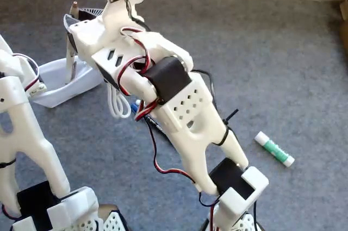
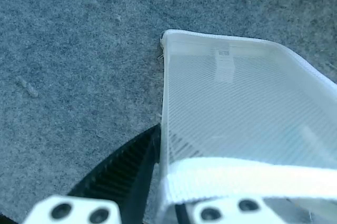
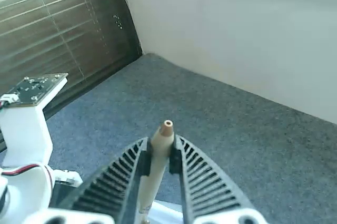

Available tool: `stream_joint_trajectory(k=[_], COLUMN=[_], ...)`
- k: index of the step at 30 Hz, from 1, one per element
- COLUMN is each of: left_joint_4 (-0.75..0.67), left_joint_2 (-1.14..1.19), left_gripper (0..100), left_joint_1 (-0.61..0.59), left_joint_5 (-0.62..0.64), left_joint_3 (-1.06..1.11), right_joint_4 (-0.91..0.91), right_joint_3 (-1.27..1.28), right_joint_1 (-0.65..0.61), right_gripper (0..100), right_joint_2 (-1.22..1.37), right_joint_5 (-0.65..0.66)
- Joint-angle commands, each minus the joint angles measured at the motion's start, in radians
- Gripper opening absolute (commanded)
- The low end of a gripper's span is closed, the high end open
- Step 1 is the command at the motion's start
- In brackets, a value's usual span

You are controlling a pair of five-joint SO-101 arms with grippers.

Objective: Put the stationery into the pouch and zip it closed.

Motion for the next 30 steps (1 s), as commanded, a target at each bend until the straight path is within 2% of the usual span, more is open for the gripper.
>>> stream_joint_trajectory(k=[1,6,10,13,22,24,27,30], left_joint_4=[-0.002,-0.002,-0.002,-0.002,0.0,0.0,0.0,0.0], left_joint_2=[0.001,0.001,0.001,0.001,0.001,0.001,0.001,0.001], left_gripper=[1,1,1,1,1,1,1,1], left_joint_1=[-0.005,-0.005,-0.005,-0.005,-0.01,-0.01,-0.01,-0.01], left_joint_5=[0.005,0.005,0.005,0.005,0.005,0.005,0.005,0.005], left_joint_3=[0.004,0.004,0.004,0.004,0.004,0.004,0.004,0.004], right_joint_4=[0.012,0.151,0.285,0.34,0.349,0.351,0.355,0.421], right_joint_3=[-0.007,-0.013,-0.01,-0.008,-0.007,-0.007,-0.007,-0.015], right_joint_1=[-0.01,-0.039,-0.079,-0.093,-0.093,-0.093,-0.093,-0.094], right_gripper=[0.5,0.5,0.5,0.5,1.5,5.5,17.3,25.1], right_joint_2=[-0.022,-0.025,-0.021,-0.018,-0.016,-0.016,-0.018,-0.019], right_joint_5=[0.009,0.046,0.284,0.393,0.413,0.413,0.411,0.413])
